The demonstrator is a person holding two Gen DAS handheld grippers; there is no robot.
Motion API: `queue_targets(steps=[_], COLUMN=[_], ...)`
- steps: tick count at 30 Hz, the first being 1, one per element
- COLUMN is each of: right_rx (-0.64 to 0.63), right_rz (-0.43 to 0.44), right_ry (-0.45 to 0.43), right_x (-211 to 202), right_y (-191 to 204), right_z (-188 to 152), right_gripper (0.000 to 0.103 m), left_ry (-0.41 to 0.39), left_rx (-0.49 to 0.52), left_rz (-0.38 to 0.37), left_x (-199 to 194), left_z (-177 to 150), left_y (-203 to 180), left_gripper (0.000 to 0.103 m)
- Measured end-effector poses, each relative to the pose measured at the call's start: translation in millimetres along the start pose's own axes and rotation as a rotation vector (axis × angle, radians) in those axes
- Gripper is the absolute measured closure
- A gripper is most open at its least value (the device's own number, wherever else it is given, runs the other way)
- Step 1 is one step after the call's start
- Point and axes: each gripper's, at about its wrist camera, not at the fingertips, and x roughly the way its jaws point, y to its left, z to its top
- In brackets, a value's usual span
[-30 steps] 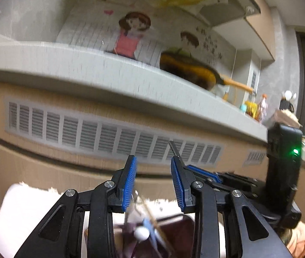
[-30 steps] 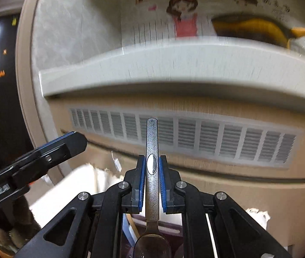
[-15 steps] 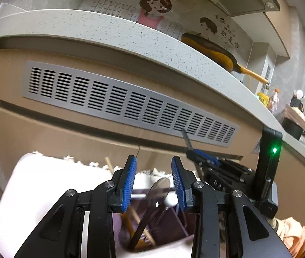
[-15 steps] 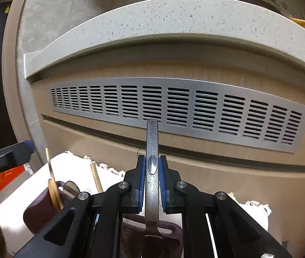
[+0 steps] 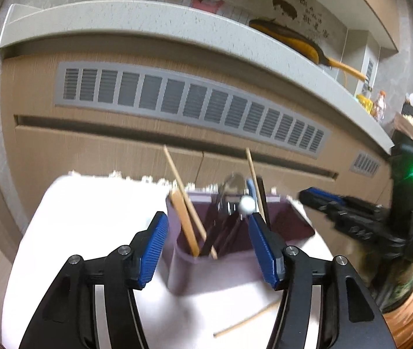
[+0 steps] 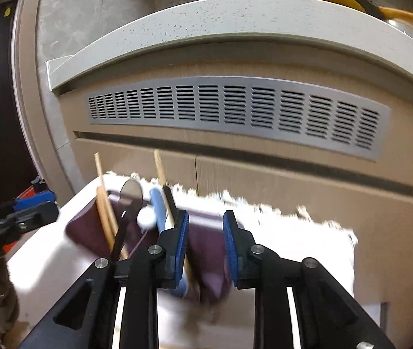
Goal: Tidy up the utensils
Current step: 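Lower both spoons into the purple caddy and open both tools, then grasp a wooden chopstick with the right tool while the left tool grasps the last chopstick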
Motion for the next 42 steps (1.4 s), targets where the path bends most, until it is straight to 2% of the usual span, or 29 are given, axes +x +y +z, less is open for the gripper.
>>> queue_targets(steps=[3,5,8,10,12,19,21,23,25,27,29,31,37,42], right_rx=[-0.008,-0.039,-0.092,-0.118,-0.149,-0.356,-0.409,-0.451,-0.480,-0.455,-0.446,-0.432,-0.366,-0.188], right_rz=[0.006,0.013,0.037,0.080,0.139,0.314,0.342,0.338,0.304,0.310,0.316,0.336,0.301,0.209], right_ry=[0.038,0.083,0.163,0.240,0.320,0.555,0.588,0.611,0.626,0.627,0.623,0.625,0.550,0.493], right_x=[-28,-45,-71,-85,-95,-122,-126,-126,-119,-113,-109,-106,-99,-74], right_y=[5,11,22,27,38,89,98,105,108,106,105,106,101,59], right_z=[-17,-32,-64,-87,-107,-182,-197,-206,-213,-213,-210,-206,-182,-149], right_gripper=[0.068,0.051,0.048,0.047,0.045,0.045,0.049,0.062,0.063,0.067,0.089,0.097,0.097,0.097], left_ry=[0.093,0.186,0.301,0.343,0.371,0.374,0.377,0.378,0.383,0.390,0.396,0.399,0.416,0.420], left_rx=[0.077,0.162,0.256,0.277,0.276,0.277,0.279,0.279,0.277,0.277,0.279,0.280,0.291,0.315], left_rz=[-0.031,-0.067,-0.111,-0.088,-0.087,-0.074,-0.061,-0.050,-0.046,-0.039,-0.032,-0.025,-0.019,-0.024], left_x=[5,15,28,33,32,12,8,4,4,2,1,1,9,13], left_z=[-15,-30,-55,-67,-75,-85,-85,-85,-83,-83,-84,-85,-88,-87], left_y=[-13,-28,-48,-55,-60,-74,-74,-73,-73,-72,-71,-69,-72,-75], left_gripper=[0.043,0.043,0.043,0.043,0.043,0.042,0.041,0.040,0.040,0.040,0.039,0.036,0.035,0.034])
